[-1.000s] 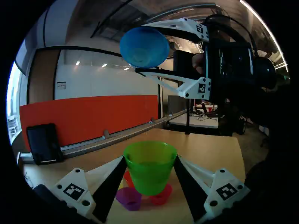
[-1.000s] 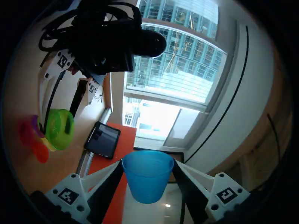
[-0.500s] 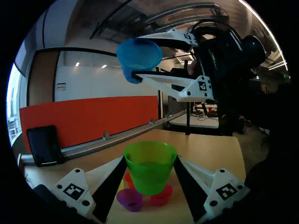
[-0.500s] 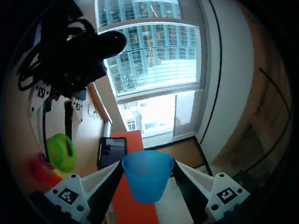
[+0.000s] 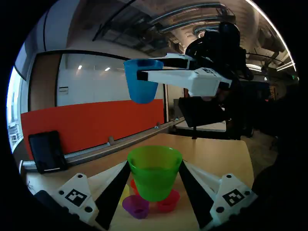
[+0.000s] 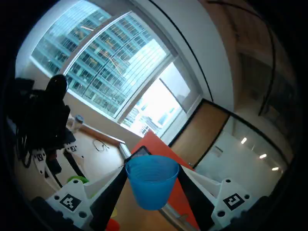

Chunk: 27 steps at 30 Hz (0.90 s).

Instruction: Pour water

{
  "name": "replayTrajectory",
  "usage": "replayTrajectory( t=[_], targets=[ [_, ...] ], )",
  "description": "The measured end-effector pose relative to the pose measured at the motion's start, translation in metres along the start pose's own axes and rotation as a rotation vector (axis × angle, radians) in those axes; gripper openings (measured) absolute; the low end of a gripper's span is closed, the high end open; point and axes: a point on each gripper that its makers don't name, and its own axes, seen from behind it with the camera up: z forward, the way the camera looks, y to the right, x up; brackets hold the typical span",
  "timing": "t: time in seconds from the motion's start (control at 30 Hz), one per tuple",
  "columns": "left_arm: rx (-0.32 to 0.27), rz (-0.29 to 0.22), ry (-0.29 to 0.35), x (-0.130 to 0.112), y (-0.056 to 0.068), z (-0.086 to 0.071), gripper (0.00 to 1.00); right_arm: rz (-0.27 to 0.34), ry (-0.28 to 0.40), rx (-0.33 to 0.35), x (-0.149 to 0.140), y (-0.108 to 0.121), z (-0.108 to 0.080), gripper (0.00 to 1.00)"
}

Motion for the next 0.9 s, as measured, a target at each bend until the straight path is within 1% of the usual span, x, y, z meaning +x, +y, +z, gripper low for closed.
replayTrajectory(
  t=[0.13,0.23,0.3,0.4,0.5,0.7,0.9],
  targets=[
    [0.004,0.0,0.001,0.001,-0.001,0.0,0.86,0.211,0.004,0.022,0.004,-0.004,-0.003,0.93],
    [0.007,0.001,0.003,0.002,-0.002,0.0,0.86,0.354,0.013,0.043,0.008,-0.006,-0.006,0.93],
    [0.008,0.0,0.003,0.002,-0.002,0.0,0.86,0.433,0.023,0.057,0.01,-0.005,-0.007,0.93],
    [0.008,0.0,0.003,0.003,-0.002,0.0,0.86,0.508,0.035,0.052,0.011,0.0,-0.01,0.93],
    [0.01,0.004,0.002,0.002,-0.002,0.0,0.86,0.526,0.037,0.046,0.008,0.005,-0.012,0.93],
    [0.023,0.005,0.0,0.001,-0.008,-0.001,0.86,0.519,0.027,0.03,0.001,0.012,-0.018,0.93],
    [0.037,0.001,0.001,0.003,-0.014,-0.003,0.86,0.531,0.028,0.024,-0.001,0.016,-0.023,0.93]
  ],
)
